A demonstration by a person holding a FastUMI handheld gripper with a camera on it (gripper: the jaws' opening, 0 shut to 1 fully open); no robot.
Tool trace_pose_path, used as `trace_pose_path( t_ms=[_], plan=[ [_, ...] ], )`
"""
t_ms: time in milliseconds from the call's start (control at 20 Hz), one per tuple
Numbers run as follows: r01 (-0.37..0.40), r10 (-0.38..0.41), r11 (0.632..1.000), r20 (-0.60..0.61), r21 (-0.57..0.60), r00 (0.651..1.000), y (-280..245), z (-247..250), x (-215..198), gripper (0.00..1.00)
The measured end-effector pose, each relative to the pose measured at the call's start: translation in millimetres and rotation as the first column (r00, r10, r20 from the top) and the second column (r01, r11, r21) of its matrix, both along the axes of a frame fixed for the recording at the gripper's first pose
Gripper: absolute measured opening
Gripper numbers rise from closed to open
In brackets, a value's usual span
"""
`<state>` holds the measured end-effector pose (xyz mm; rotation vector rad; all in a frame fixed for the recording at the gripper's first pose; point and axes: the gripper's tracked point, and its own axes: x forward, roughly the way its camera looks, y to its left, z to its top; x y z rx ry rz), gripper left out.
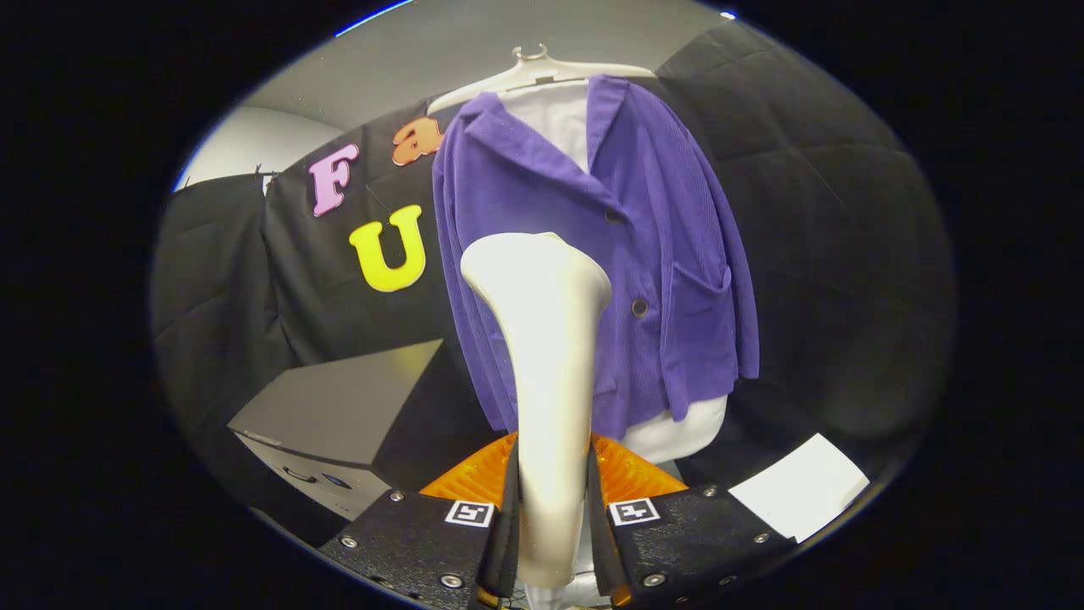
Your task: Iron the clothes twice with a garment steamer, once on the left side and once on the right side.
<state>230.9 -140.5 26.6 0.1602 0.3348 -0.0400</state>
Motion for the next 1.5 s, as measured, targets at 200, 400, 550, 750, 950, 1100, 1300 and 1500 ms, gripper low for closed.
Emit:
trace_pose_path(
  t_ms=[200,400,550,750,950,1100,1300,1500],
  plan=[
    [-0.009,0.016,0.999,0.138,-0.047,0.990,-10.8,72.5,8.6,0.35],
    [0.013,-0.001,0.999,0.254,-0.046,0.967,-17.9,137.0,22.2,0.35],
    [0.050,-0.027,0.997,0.334,-0.061,0.942,-29.2,174.3,40.8,0.35],
    [0.102,-0.087,0.995,0.396,-0.016,0.914,-45.3,212.5,72.9,0.35],
    [0.209,-0.201,0.978,0.420,0.027,0.885,-82.8,226.3,112.3,0.34],
    [0.280,-0.281,0.958,0.417,0.066,0.864,-116.8,218.4,138.8,0.35],
    [0.325,-0.342,0.939,0.353,0.107,0.871,-147.5,176.3,157.4,0.34],
    [0.339,-0.355,0.935,0.314,0.108,0.880,-158.9,143.8,156.9,0.35]
  ],
)
